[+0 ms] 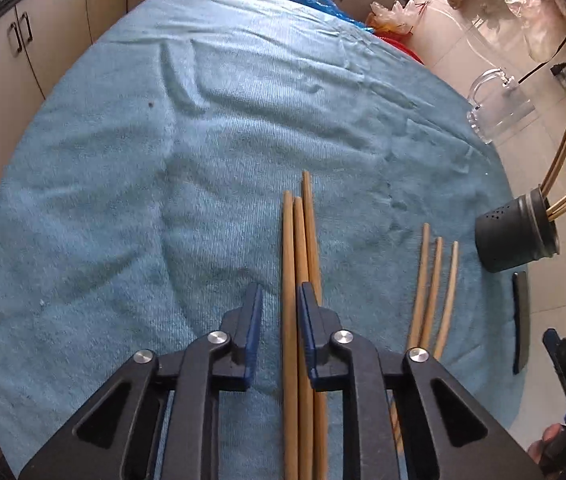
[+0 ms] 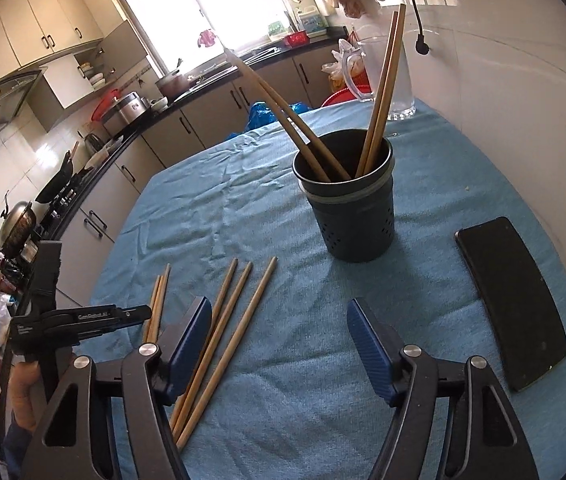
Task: Organize utensils
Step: 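Move the left tool back and grasp another wooden chopstick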
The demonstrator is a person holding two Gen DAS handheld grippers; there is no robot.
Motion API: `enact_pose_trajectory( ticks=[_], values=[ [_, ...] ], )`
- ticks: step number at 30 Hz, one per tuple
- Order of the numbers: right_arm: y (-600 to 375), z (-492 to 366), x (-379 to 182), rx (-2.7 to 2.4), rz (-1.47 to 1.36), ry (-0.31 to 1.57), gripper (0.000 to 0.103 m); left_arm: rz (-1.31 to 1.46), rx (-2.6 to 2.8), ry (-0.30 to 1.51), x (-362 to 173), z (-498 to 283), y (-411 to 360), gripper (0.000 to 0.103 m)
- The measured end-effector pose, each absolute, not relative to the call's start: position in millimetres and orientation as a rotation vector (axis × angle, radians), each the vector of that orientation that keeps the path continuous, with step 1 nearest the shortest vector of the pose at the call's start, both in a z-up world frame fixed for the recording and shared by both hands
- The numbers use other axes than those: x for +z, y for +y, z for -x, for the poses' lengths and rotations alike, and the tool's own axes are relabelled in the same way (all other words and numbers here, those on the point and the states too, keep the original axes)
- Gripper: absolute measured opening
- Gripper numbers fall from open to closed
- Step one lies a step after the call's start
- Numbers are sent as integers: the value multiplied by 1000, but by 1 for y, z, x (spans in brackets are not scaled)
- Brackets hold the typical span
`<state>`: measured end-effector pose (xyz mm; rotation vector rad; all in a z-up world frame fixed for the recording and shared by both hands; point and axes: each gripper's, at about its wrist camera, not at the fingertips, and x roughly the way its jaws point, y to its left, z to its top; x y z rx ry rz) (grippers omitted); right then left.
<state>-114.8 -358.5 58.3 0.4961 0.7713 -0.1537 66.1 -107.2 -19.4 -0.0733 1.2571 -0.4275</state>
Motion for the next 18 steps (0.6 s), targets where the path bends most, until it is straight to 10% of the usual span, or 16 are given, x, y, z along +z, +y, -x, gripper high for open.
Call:
enact_pose_trajectory(
  ticks=[18],
  values=[
    [-336, 65, 24, -93, -540, 970, 44, 6, -362, 1230, -18, -53, -88, 8]
  ],
)
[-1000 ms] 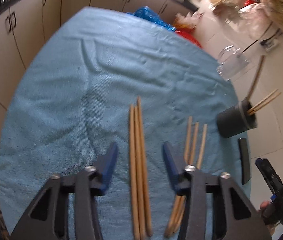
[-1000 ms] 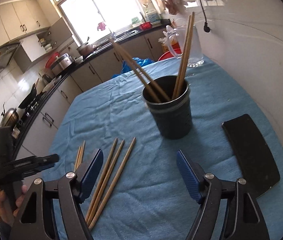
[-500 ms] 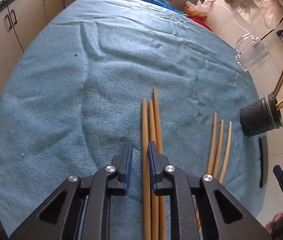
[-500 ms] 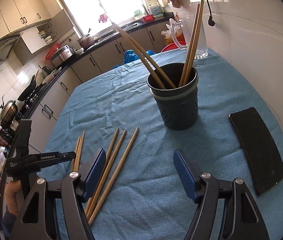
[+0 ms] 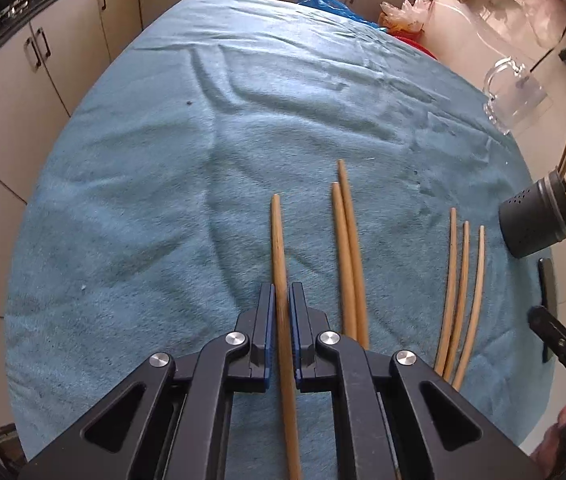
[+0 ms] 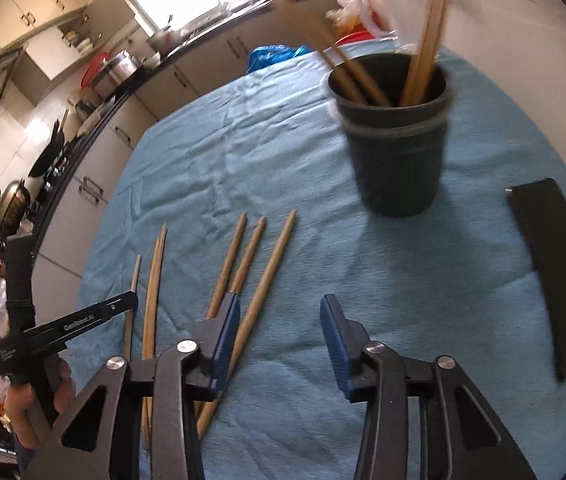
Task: Organize utensils
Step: 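Move the left tool back and grasp another wooden chopstick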
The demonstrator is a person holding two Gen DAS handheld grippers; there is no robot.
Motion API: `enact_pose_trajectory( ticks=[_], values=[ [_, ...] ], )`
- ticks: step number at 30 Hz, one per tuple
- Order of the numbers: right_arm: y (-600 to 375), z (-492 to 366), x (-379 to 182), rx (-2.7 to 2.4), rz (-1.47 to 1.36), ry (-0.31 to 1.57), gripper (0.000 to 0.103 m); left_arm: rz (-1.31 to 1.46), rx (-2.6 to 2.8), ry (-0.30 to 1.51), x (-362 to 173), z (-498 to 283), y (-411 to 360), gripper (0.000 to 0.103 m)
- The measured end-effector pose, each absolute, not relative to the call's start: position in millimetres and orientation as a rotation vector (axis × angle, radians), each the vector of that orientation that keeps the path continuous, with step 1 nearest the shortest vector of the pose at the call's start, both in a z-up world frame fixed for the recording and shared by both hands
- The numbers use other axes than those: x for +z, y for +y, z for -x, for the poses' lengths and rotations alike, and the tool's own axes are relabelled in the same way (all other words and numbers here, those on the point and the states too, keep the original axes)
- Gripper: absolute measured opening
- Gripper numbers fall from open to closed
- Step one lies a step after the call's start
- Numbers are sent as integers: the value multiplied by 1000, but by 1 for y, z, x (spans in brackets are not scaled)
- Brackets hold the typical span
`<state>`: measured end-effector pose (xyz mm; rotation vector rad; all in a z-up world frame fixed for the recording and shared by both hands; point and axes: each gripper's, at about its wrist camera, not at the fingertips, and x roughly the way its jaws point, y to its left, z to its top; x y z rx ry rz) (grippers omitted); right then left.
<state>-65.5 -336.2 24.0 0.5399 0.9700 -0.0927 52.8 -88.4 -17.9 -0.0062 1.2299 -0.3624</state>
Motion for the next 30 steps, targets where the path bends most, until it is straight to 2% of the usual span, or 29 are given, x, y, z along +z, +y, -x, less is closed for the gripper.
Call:
enact_pose_trajectory(
  ticks=[4, 13, 23, 25, 30],
  values=[
    [-319, 39, 23, -47, -515, 996, 31, 35, -382, 1233, -19, -54, -82, 8],
    [-298, -24, -1, -19, -487, 1132, 24, 52, -412, 1241, -20, -56, -77, 8],
    [-280, -44, -9, -93, -325, 1235, 19, 47, -414, 1239, -20, -57, -78, 8],
    [-274, -45, -10, -115, -269, 1242, 11, 37, -412, 1234, -20, -57, -81, 7],
    [-276, -43, -8, -61, -318, 1205, 8, 64, -442, 1213, -15, -57, -81, 6]
  ],
)
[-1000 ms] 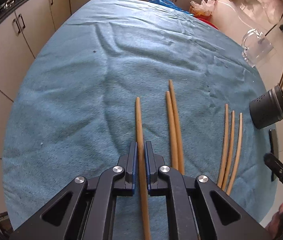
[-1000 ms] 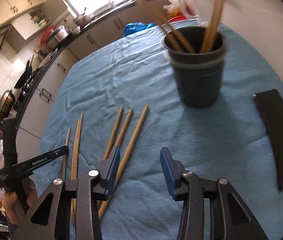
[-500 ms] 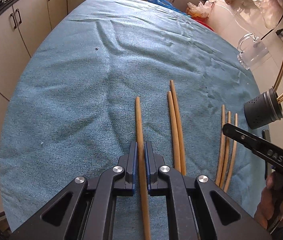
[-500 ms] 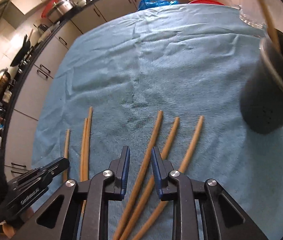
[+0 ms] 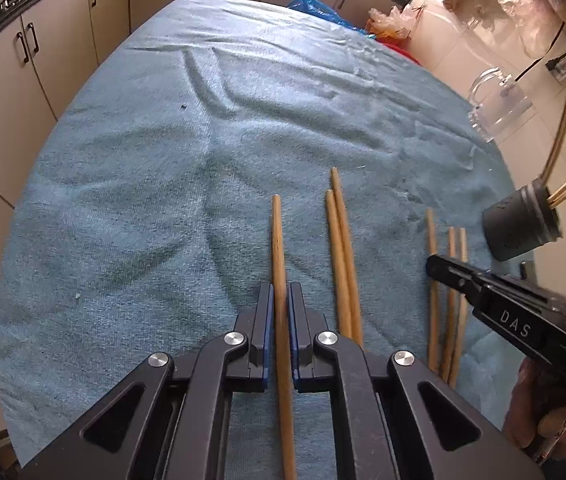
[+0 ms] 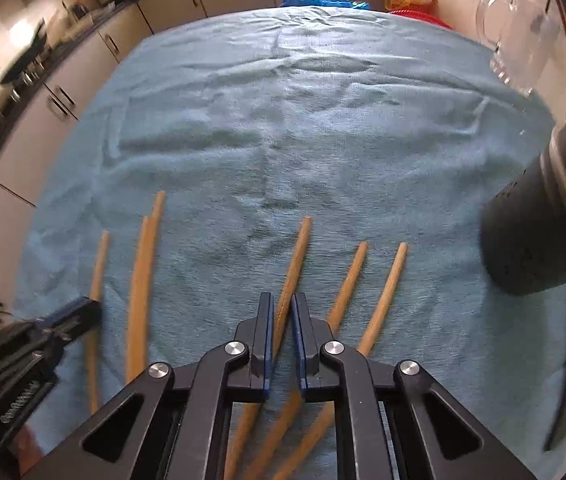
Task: Organize utensils
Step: 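Move the left tool back and grasp another wooden chopstick, then lift the chopstick upright and carry it over the black holder cup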
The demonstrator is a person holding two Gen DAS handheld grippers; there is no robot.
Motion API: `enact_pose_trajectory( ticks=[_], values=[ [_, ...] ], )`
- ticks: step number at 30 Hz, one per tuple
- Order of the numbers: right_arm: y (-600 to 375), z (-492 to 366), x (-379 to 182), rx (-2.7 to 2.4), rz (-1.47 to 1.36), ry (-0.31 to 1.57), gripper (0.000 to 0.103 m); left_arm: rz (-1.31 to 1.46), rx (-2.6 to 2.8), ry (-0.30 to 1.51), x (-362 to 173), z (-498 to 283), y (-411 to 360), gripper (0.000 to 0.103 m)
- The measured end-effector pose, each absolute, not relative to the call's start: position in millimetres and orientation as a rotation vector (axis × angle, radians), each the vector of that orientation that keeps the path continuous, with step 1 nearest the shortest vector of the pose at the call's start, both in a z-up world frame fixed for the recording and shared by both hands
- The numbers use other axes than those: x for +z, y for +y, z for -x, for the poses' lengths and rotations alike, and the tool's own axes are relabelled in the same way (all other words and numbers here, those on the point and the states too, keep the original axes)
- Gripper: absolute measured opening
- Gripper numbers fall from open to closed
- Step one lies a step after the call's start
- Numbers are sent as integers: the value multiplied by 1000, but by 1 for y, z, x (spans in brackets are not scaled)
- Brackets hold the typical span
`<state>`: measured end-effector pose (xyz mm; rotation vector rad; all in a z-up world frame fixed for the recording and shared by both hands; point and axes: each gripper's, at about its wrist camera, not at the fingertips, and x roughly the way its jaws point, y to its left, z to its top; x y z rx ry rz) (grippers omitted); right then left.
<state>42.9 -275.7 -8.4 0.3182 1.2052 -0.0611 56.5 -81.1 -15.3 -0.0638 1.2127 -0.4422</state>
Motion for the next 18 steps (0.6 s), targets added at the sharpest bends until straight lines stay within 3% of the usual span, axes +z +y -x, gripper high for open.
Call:
enact_pose_trajectory(
  ticks=[18],
  values=[
    [-281, 76, 97, 84, -400, 664, 7, 129, -512, 905, 107, 6, -64, 6]
  ],
)
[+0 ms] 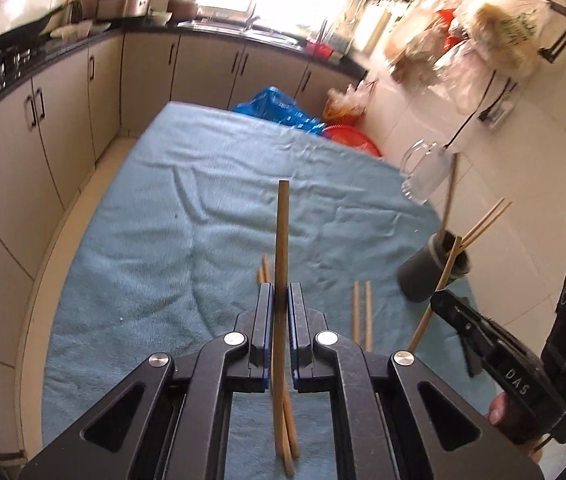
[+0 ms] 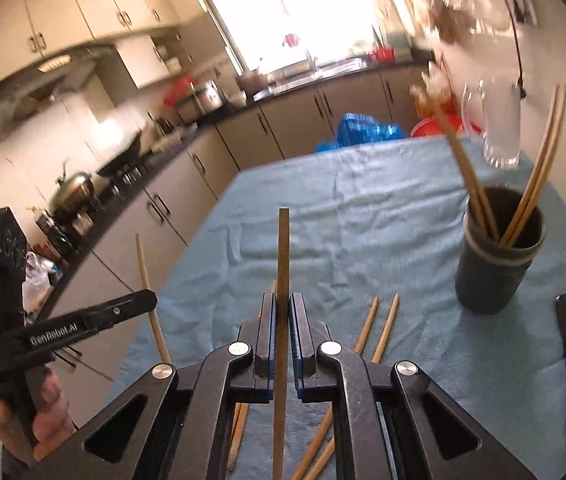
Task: Organize utensils
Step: 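Lift the chopstick upright and carry it over the black holder cup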
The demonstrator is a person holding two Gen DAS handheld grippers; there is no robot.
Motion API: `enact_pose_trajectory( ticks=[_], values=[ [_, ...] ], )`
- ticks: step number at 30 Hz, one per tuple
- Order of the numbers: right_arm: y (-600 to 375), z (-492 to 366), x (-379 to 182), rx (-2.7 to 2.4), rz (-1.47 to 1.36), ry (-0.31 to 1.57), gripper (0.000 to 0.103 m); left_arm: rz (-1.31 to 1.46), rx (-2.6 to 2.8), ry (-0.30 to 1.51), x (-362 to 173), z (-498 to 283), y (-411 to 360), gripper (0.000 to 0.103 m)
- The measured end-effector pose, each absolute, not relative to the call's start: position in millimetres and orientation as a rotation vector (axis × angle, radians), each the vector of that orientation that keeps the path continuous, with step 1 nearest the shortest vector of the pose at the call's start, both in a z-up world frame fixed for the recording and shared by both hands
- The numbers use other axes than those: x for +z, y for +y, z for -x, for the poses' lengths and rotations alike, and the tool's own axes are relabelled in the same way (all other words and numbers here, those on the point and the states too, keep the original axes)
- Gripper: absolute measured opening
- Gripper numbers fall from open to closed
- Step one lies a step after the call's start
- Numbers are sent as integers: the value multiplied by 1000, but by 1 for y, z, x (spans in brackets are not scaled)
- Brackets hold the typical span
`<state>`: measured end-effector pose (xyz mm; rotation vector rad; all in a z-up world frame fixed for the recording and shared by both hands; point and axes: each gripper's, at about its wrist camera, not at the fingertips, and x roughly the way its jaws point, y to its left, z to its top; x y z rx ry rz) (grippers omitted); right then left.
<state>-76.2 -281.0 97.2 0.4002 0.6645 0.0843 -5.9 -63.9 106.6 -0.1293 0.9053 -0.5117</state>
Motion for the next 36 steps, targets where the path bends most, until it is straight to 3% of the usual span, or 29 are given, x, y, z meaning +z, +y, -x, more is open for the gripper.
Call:
enact_pose_trajectory(
  ticks=[36],
  values=[
    [-356, 134, 143, -22, -528, 424, 7, 129, -578, 821, 149, 21, -89, 6]
  ],
)
